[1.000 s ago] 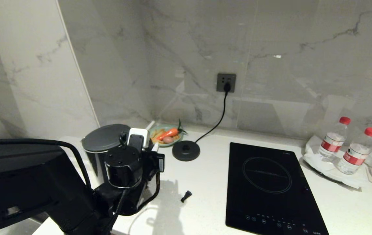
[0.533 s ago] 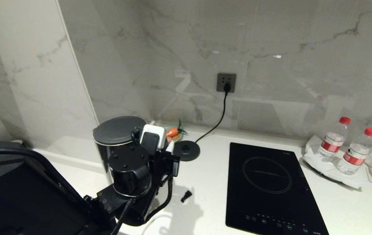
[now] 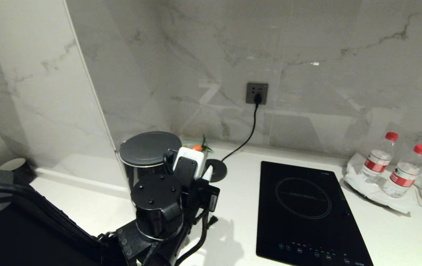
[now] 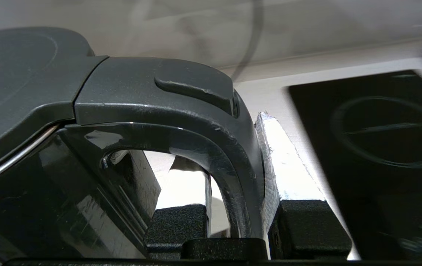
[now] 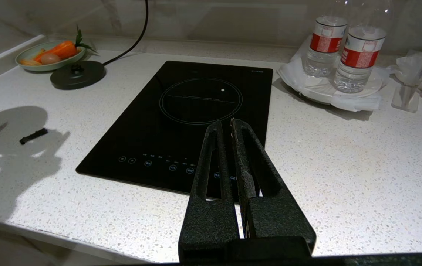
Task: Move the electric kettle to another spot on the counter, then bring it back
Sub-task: Place it on the power base
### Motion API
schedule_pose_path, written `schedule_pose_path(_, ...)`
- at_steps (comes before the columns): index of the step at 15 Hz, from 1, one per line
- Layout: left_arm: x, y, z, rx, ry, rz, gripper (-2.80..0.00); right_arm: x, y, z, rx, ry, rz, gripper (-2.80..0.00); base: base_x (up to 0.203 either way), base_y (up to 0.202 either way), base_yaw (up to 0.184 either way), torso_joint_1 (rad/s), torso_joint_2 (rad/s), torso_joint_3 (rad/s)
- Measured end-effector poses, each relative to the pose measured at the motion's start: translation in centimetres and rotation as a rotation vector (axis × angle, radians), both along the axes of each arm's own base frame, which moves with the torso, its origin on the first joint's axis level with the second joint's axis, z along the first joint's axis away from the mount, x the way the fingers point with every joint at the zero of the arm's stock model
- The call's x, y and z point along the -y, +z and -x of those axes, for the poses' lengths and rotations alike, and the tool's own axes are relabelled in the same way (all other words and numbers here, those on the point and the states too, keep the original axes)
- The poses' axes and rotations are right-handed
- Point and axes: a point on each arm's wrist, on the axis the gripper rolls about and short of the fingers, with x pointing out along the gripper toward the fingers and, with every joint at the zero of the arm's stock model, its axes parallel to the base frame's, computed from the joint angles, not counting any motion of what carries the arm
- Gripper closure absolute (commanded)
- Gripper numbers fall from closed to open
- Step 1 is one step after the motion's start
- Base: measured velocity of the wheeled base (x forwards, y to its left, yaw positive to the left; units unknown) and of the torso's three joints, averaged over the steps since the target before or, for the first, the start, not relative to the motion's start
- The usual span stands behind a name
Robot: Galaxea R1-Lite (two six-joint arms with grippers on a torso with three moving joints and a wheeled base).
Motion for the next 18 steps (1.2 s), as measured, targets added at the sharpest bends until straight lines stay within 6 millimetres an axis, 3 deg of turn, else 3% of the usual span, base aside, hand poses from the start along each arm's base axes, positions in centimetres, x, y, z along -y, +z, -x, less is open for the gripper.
schedule_pose_path(7,0.7,0.4,1.3,0.002,-0.043,0.004,0.0,0.0,0.0,0.0,0.0,0.001,0.0,0.0,0.0,0.0,0.0,0.0,0.0,0.0)
schedule_pose_path(13,0.0,0.4,0.7,-0.003,-0.016,0.006,0.0,0.0,0.0,0.0,0.0,0.0,0.0,0.0,0.0,0.0,0.0,0.0,0.0,0.0)
schedule_pose_path(18,-0.2,0.6,0.5,0.004,-0.009,0.017,0.0,0.0,0.0,0.0,0.0,0.0,0.0,0.0,0.005,0.005,-0.109,0.0,0.0,0.004)
